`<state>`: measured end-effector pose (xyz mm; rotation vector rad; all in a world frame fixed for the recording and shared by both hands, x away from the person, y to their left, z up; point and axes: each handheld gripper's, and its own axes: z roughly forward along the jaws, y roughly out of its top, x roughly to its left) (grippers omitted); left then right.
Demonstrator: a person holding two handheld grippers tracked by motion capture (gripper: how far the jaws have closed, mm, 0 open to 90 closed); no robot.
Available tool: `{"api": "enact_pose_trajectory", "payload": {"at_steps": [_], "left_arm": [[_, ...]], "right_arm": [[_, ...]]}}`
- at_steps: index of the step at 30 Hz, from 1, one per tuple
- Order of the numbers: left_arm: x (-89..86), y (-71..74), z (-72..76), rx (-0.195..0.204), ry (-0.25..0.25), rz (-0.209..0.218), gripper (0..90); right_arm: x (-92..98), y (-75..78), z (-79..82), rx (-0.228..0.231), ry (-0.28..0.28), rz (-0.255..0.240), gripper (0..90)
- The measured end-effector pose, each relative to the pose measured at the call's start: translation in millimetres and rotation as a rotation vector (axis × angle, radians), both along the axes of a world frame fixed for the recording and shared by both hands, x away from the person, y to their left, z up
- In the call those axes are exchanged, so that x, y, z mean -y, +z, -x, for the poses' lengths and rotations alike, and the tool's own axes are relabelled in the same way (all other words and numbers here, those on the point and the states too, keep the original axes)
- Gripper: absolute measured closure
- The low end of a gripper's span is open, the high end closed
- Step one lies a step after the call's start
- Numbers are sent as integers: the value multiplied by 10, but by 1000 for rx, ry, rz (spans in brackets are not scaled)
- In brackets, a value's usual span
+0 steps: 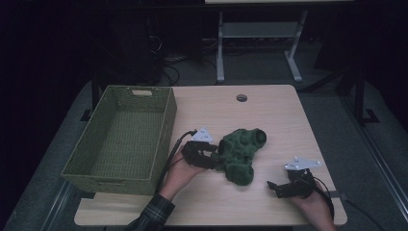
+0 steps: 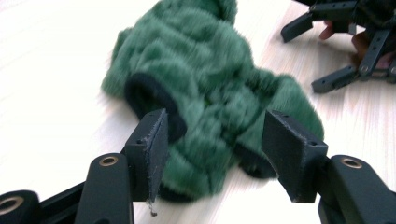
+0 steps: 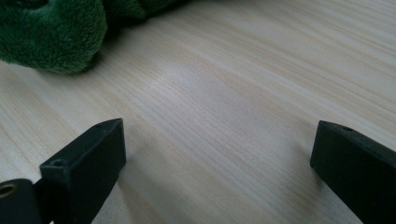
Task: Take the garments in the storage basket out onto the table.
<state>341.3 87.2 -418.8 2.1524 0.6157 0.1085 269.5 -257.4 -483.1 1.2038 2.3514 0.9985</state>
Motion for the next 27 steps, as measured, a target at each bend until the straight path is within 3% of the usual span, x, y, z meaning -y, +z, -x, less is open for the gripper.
{"api": "enact_pose_trajectory", "payload": {"at_steps": [3,14,19,21,24,27], "left_arm": [[-93,-52,22,12,20,10,402],[-209,-292,-14,21,65,-27,397],[-181,-429,-71,13,51,-59,369],[-157,-474,-87,-3,42,-36,355],[-127,-510,-98,-3,43,-38,355],[-110,-543,-106,-3,22,-44,422]], "right_arm": [[-1,0,1,-1,-1,-1,30],[7,3,-2,8,3,2,47],[9,3,-3,8,4,2,48],[9,3,-3,8,4,2,48],[9,3,-3,8,4,2,48],[10,5,-2,7,3,1,54]]}}
